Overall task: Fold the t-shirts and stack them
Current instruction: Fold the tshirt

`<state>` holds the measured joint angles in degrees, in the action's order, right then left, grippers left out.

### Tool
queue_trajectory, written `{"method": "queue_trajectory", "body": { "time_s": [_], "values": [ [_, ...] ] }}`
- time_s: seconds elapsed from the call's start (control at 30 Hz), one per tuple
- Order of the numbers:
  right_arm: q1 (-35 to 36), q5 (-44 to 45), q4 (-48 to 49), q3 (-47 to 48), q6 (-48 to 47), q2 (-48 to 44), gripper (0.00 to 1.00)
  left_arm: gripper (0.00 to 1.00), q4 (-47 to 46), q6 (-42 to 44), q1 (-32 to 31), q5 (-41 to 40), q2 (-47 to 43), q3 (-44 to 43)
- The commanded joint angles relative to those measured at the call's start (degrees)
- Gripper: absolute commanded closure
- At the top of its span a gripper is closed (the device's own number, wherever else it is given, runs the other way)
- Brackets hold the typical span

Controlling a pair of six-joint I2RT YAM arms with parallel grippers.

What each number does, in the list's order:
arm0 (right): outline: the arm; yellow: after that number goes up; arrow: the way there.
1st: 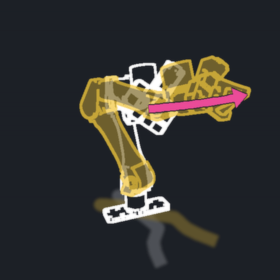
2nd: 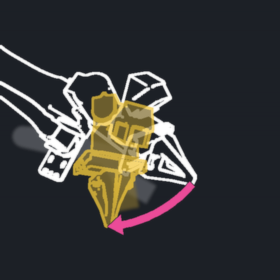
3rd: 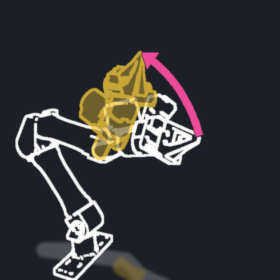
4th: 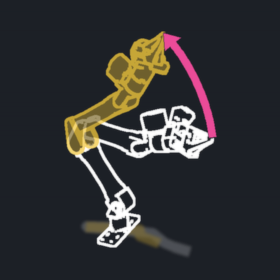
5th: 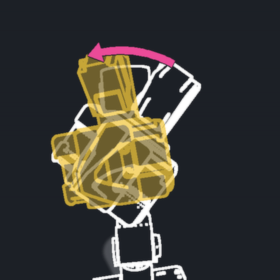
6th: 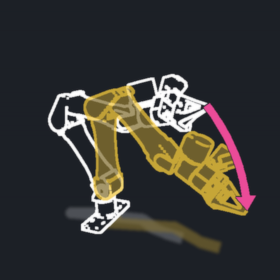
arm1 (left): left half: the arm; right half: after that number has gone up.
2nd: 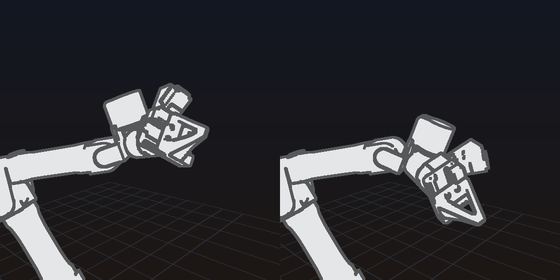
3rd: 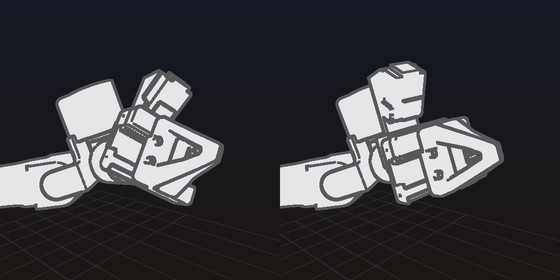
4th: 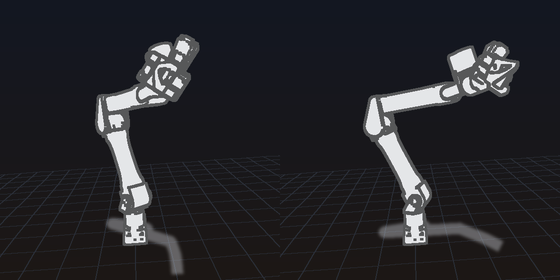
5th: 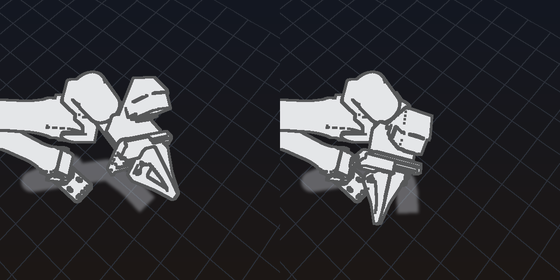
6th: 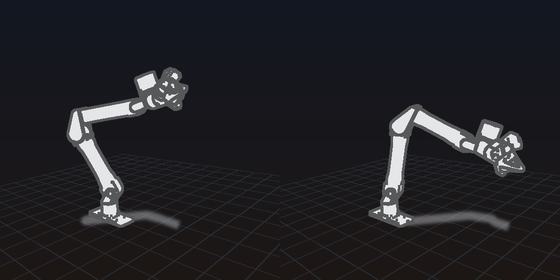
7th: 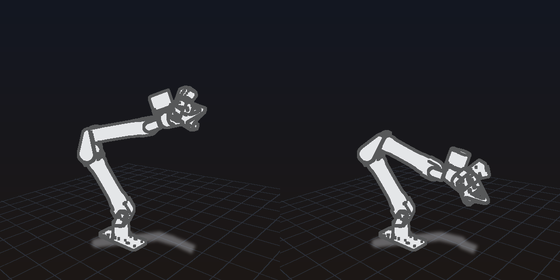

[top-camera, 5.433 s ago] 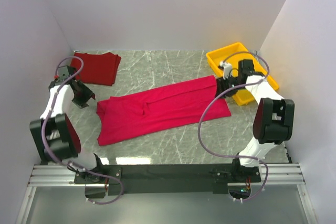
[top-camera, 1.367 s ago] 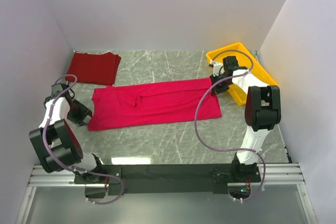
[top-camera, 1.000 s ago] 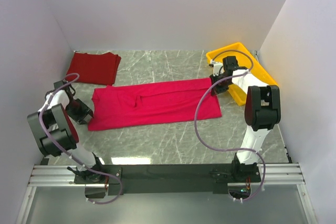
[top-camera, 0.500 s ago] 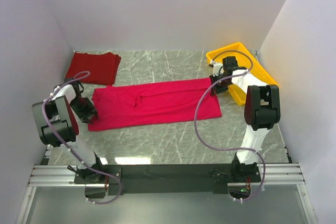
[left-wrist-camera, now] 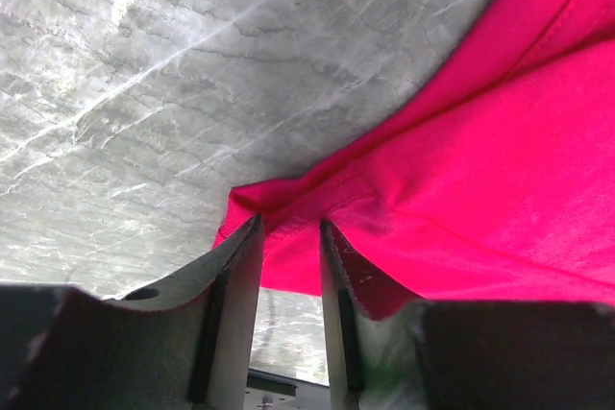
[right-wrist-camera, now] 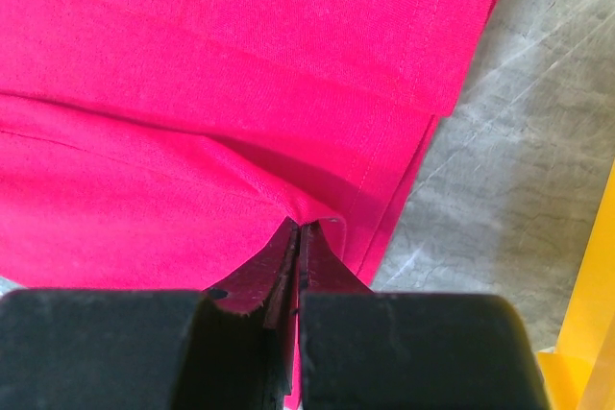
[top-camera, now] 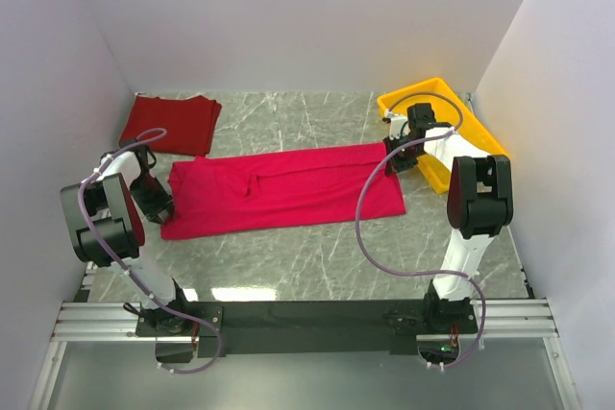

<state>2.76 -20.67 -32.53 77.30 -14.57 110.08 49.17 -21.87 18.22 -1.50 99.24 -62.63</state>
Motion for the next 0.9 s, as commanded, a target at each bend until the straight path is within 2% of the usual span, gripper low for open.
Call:
{"method": "queue_trajectory", "body": {
  "time_s": [0.0, 0.13, 0.33, 0.4, 0.63, 0.7, 0.77, 0.83, 0.87],
  "values": [
    [0.22, -0.78, 1.42, 2.68, 0.33, 0.22, 1.00, 0.65, -0.03, 0.25, -0.11, -0.53, -0.98, -0.74],
    [0.22, -0.87, 1.16, 2.95, 0.33, -0.13, 1.00, 0.66, -0.91, 0.51, -0.55, 1.06, 0.16, 0.31],
    [0.05, -0.69, 0.54, 3.12, 0.33, -1.01, 1.00, 0.97, -1.00, 0.51, -0.81, 1.06, -0.18, 0.23],
    [0.05, -0.69, 0.11, 3.30, 0.24, -1.62, 0.96, 0.99, -0.92, 0.42, -0.73, 1.06, -0.80, 0.32],
    [-0.74, -1.04, -3.76, 3.21, -0.90, -7.15, 0.66, 0.99, -0.21, 0.16, -0.73, 1.67, -5.02, 0.76],
    [-1.01, -1.57, -4.64, 2.60, -1.51, -9.35, 0.64, 0.99, 0.14, -0.19, -0.81, 1.67, -6.59, 1.19],
    [-0.92, -2.18, -5.52, 1.28, -2.04, -11.02, 0.63, 0.80, 1.01, -1.33, -0.73, -0.50, -7.39, 1.46],
    [-1.01, -2.71, -5.79, -0.56, -1.96, -11.82, 0.63, 0.66, 1.37, -1.95, -0.73, -1.40, -8.62, 2.34],
    [-1.01, -2.71, -5.70, -1.26, -1.96, -12.69, 0.63, 0.64, 1.46, -2.39, -0.73, -1.49, -8.97, 2.77]
  ]
}}
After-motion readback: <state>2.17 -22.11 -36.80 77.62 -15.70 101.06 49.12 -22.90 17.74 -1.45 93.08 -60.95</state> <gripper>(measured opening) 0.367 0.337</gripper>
